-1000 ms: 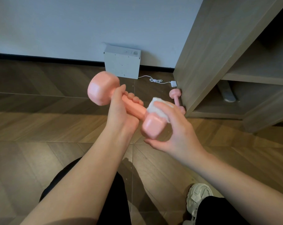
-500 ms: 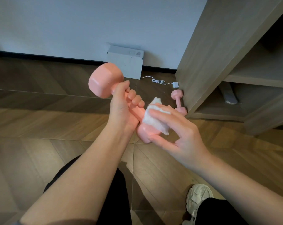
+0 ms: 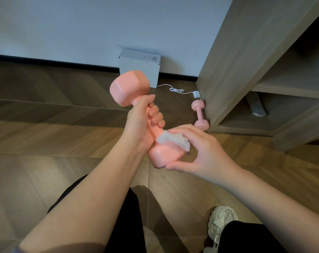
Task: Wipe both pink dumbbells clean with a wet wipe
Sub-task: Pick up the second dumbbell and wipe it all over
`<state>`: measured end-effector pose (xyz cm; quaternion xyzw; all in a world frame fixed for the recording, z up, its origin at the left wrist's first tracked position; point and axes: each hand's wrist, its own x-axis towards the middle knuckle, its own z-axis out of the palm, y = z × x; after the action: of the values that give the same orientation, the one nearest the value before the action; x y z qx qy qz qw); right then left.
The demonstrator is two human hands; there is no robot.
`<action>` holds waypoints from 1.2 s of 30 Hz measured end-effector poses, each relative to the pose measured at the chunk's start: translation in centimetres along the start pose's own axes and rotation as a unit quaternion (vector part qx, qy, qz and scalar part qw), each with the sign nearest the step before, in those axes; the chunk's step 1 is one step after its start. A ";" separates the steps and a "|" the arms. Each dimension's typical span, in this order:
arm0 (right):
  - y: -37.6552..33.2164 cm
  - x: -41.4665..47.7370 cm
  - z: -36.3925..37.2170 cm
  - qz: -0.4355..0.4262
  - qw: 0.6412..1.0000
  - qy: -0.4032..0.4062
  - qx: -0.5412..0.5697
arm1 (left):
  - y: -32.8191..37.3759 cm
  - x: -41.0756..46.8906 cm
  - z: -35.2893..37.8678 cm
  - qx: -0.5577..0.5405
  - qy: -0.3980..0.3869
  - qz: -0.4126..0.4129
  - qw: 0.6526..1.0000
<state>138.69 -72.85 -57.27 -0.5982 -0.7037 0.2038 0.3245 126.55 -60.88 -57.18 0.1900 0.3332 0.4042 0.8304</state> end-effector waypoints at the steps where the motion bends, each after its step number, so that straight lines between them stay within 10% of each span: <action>1: 0.1 0.2 0.0 0.023 0.999 -0.034 0.004 | -0.1 0.0 -0.1 0.009 -0.016 -0.007 1.000; 9: 0.2 0.1 0.9 -0.023 0.987 0.029 -0.159 | -0.2 0.8 -0.4 0.087 -0.017 -0.007 0.996; 15: 0.6 0.9 0.7 0.031 0.974 -0.118 -0.192 | -0.7 0.8 -0.5 0.127 -0.025 0.021 0.991; 22: 0.5 0.2 1.3 0.005 0.965 -0.023 -0.260 | -0.9 1.1 -0.1 0.132 0.051 0.041 0.989; 30: 0.3 0.3 0.1 0.112 0.992 -0.058 0.016 | 0.1 1.6 -0.8 0.030 -0.185 -0.051 0.981; 36: -0.1 0.8 1.0 0.079 0.994 -0.012 -0.068 | 0.4 1.5 -0.3 0.057 -0.152 -0.027 0.986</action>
<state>137.91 -72.01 -57.75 -0.6700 -0.6703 0.1882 0.2575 126.80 -59.42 -57.69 0.2870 0.2310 0.3287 0.8696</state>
